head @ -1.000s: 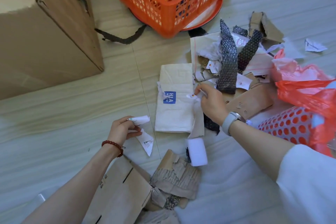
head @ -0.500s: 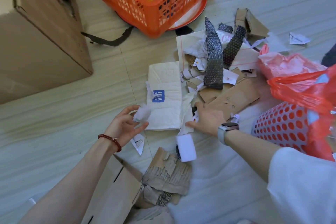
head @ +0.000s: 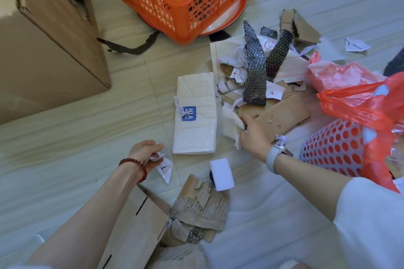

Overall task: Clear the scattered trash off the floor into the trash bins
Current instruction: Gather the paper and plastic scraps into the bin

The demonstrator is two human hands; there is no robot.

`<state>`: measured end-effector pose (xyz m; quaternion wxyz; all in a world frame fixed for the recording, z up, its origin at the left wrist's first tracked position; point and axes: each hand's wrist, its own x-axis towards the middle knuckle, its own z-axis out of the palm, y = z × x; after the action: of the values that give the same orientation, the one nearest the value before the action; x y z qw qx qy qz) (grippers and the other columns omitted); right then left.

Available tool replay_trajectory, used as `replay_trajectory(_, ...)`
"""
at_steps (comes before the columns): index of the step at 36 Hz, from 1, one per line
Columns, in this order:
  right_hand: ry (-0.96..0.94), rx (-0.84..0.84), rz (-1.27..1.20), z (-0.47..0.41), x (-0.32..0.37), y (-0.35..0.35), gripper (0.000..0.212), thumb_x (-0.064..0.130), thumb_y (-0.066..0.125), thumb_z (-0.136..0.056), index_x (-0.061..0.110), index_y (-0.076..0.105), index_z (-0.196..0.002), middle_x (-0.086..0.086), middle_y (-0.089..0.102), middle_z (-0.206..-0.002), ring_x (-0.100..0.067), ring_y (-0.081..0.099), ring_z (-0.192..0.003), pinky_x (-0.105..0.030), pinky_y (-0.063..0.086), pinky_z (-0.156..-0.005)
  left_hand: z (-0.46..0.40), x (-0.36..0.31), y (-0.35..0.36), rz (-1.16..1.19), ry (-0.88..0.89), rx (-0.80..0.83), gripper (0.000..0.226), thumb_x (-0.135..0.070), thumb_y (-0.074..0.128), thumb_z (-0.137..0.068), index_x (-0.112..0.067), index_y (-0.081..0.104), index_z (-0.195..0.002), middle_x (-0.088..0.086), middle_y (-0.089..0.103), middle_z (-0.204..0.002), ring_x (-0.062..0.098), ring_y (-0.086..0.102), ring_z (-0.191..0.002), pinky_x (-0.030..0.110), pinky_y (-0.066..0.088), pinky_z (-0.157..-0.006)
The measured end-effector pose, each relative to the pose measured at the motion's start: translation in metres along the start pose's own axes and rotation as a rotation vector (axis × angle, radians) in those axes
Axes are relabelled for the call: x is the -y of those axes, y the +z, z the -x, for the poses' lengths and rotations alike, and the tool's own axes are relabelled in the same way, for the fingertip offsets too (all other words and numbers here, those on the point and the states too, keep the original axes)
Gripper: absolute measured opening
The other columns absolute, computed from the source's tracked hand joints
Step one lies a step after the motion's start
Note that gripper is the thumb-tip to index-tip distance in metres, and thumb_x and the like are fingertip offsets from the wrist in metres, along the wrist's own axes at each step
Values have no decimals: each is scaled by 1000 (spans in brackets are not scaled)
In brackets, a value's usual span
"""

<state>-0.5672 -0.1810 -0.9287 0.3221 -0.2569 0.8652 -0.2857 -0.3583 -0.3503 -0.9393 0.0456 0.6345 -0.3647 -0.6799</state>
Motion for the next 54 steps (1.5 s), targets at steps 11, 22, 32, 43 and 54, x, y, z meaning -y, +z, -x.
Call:
replay_trajectory(11,-67,96,219,7,4,-5,31,18,39,-86,18,38,-56,-16,42,-80,-31,44,-78,-36,34,-68,-4,3,-7,-178,149,-86,42,18,26,-82,-9,47,-105,15,56,-104,20,45,-62,26,35,-53)
replay_trajectory(22,116,-109,463,23,-2,-6,20,21,44,-89,6,58,-89,-13,45,-118,-39,52,-95,-33,30,-73,13,-4,7,-16,-22,33,44,17,25,-84,4,59,-108,14,62,-106,20,59,-89,15,52,-60)
replay_trajectory(32,485,-159,273,24,-41,-15,52,4,46,-88,3,25,-135,-24,31,-133,-46,50,-108,-44,43,-85,19,-4,8,249,-266,362,29,-18,29,-97,-4,54,-92,5,49,-52,11,43,-34,10,32,-32)
replay_trajectory(43,282,-78,224,36,-23,5,23,8,46,-88,-3,44,-108,-23,51,-114,-40,50,-104,-36,40,-76,14,-5,0,-178,-34,216,55,-63,64,-64,-21,29,-58,-4,23,-50,10,23,-39,17,19,-37)
replay_trajectory(54,147,40,-51,-9,27,20,42,12,49,-90,3,47,-131,-20,50,-131,-33,51,-116,-32,46,-83,7,30,-7,-1379,420,-157,52,-44,66,-75,-20,38,-112,1,60,-94,23,53,-77,27,38,-63)
